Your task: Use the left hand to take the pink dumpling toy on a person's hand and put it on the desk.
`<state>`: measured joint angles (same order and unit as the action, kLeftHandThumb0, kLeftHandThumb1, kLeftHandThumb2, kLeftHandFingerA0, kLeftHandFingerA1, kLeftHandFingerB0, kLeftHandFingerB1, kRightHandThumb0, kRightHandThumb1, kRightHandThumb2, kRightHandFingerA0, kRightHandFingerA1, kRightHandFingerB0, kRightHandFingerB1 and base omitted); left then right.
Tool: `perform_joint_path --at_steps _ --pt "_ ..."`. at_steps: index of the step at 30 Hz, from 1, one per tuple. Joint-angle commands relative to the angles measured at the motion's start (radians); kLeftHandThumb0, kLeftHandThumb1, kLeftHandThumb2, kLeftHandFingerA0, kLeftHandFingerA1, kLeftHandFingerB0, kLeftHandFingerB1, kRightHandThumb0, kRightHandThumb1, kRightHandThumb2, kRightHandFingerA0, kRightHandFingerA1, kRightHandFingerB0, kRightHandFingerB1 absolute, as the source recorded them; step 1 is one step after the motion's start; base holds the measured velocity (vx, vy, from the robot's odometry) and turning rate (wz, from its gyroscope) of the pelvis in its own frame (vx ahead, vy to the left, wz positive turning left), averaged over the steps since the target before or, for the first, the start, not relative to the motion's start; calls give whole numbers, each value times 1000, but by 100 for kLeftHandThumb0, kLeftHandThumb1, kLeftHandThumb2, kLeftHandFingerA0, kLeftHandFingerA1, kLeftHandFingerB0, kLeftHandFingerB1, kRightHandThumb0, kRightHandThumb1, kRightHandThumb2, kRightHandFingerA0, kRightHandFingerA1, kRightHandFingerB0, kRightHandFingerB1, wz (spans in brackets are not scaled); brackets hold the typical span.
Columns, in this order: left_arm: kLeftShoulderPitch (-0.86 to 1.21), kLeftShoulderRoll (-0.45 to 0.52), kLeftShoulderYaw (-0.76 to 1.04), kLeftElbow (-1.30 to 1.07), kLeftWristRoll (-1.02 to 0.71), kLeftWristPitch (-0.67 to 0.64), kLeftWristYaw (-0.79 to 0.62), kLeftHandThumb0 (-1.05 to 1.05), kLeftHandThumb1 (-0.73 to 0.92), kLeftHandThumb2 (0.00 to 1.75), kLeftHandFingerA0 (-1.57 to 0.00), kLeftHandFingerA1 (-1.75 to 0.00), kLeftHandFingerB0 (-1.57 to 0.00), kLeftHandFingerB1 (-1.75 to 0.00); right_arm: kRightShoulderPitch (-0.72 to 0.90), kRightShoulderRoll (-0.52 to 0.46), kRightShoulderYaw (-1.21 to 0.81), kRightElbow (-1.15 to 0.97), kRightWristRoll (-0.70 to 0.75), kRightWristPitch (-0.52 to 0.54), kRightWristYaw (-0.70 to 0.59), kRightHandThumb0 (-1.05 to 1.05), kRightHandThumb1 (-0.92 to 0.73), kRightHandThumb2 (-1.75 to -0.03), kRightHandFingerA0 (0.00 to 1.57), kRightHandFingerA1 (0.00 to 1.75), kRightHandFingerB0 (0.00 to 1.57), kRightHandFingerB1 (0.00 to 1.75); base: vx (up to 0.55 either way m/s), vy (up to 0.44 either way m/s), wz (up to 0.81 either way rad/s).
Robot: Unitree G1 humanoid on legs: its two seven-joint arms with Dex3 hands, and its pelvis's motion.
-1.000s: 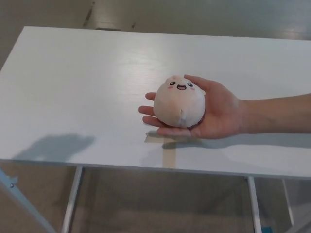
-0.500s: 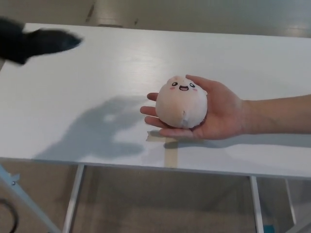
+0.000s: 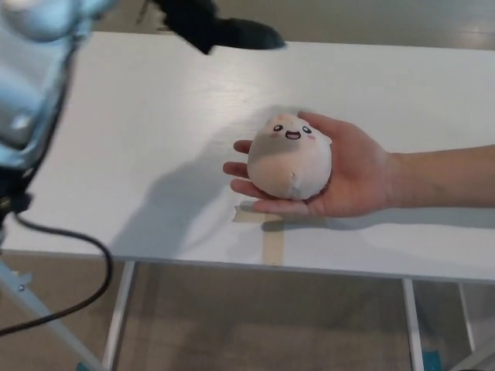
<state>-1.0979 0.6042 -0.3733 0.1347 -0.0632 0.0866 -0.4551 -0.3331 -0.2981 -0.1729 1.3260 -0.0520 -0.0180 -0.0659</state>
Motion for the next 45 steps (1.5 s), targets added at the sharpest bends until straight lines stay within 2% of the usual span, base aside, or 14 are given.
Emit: perform_joint_path --at_steps 1,13,14,15,20,29,30,33,34,36,38,39,42,45 --pt "-196 -131 -330 285 402 183 -130 -60 39 68 -26 -43 -12 -34 -5 -9 -5 4 8 30 45 -21 -70 -61 66 45 54 42 0 0 0" --pt "-185 -224 -436 436 389 253 -176 -48 40 53 -56 -46 -21 -28 2 -13 1 7 3 31 72 -22 -70 -61 64 44 57 43 0 0 0" --pt "-171 -226 -442 419 388 275 -191 -29 22 79 -43 -63 -6 -45 13 -13 3 8 0 30 75 -22 -70 -61 63 44 57 43 0 0 0" --pt "-155 -227 -449 397 392 288 -203 -50 40 53 -51 -43 -20 -28 21 -15 6 8 -3 30 77 -22 -70 -61 62 44 57 43 0 0 0" --pt "-126 -223 -457 355 419 293 -252 -63 38 68 -51 -51 -15 -34 21 -11 6 7 -1 30 75 -21 -70 -61 63 44 59 44 0 0 0" --pt "-84 -231 -459 304 486 319 -312 -56 41 53 -58 -45 -17 -28 18 -9 11 6 -4 32 76 -20 -69 -61 63 44 64 47 0 0 0" --pt "-80 -235 -459 301 492 327 -318 -60 36 68 -55 -53 -13 -35 17 -8 12 6 -4 33 76 -20 -69 -61 62 44 64 47 0 0 0" --pt "-54 -259 -455 293 501 346 -330 -54 37 64 -60 -53 -16 -35 17 -9 16 6 -7 34 80 -20 -69 -61 62 44 63 46 0 0 0" --pt "-43 -264 -451 288 506 342 -329 -26 26 80 -58 -69 -9 -46 16 -10 15 6 -6 34 80 -20 -69 -61 62 44 62 46 0 0 0" --pt "-34 -265 -447 285 508 334 -328 -45 38 65 -66 -61 -23 -38 16 -10 15 6 -5 34 81 -20 -69 -61 61 44 62 46 0 0 0" --pt "-17 -265 -434 280 514 314 -333 -22 33 85 -68 -73 -18 -49 18 -11 14 5 -4 33 85 -20 -69 -61 61 43 61 46 0 0 0" --pt "-18 -260 -436 284 513 284 -344 -23 61 58 -91 -56 -50 -36 16 -11 13 5 -3 35 83 -21 -69 -61 60 43 61 45 0 0 0" --pt "-17 -258 -434 285 529 253 -346 -24 72 62 -104 -63 -70 -46 14 -11 11 5 -2 36 83 -21 -69 -61 60 43 60 45 0 0 0" --pt "-4 -254 -433 267 562 234 -308 -23 76 62 -104 -69 -69 -46 13 -11 9 5 0 37 84 -21 -69 -61 60 43 60 45 0 0 0"
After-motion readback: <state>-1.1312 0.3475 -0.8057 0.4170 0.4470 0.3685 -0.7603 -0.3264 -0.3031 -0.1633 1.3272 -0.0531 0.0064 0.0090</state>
